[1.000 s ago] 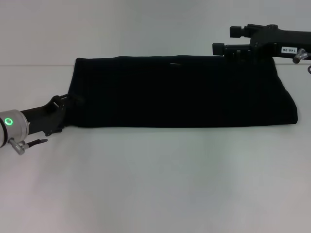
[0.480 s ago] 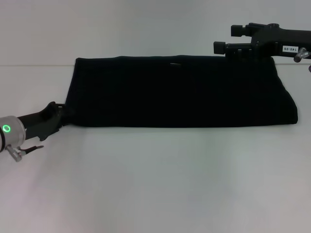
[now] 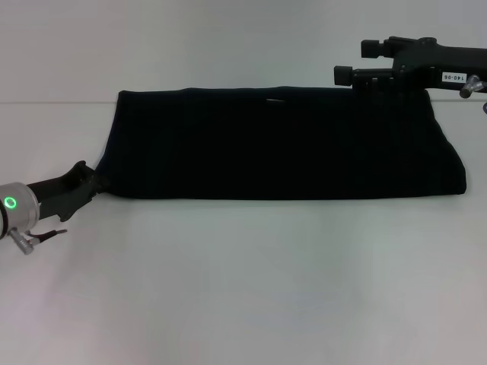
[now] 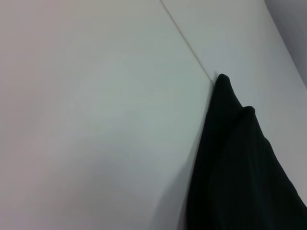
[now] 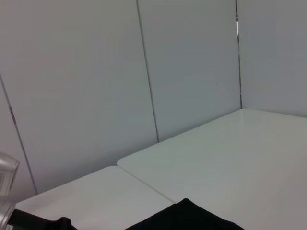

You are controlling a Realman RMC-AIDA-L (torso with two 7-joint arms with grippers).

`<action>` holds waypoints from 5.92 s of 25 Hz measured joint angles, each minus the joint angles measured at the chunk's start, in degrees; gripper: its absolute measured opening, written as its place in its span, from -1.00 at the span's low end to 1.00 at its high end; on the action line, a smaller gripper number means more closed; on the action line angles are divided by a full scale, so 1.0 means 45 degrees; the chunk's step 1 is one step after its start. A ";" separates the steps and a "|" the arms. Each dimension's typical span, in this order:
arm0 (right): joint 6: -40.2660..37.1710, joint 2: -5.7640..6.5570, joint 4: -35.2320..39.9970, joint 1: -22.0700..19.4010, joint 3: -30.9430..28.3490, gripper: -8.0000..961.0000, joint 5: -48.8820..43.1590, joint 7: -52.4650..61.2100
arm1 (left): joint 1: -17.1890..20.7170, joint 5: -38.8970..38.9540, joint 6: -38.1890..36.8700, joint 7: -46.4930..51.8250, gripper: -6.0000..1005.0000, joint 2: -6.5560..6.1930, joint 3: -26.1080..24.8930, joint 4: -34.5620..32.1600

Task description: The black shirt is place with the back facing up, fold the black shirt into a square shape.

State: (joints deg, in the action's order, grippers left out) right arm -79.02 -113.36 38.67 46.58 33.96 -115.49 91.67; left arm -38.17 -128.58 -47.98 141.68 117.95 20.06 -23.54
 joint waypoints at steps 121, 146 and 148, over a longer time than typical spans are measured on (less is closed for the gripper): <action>0.6518 -0.0436 -0.4166 0.1584 0.1894 0.88 -0.2153 0.7563 | 0.0156 0.1567 -0.8955 -1.5642 0.76 0.0655 0.2804 -0.2711; 0.7601 -0.1136 -0.4636 0.1556 0.1954 0.80 -0.2122 0.7359 | 0.0165 0.2324 -0.8669 -1.5240 0.74 0.0800 0.2634 -0.2528; 0.7668 -0.1190 -0.4660 0.1579 0.1966 0.78 -0.2122 0.7376 | 0.0140 0.2324 -0.8585 -1.5229 0.74 0.0798 0.2645 -0.2458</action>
State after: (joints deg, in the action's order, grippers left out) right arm -44.51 -118.71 17.70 53.69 42.81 -125.04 124.86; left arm -37.54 -118.12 -86.62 73.15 121.54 31.96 -34.60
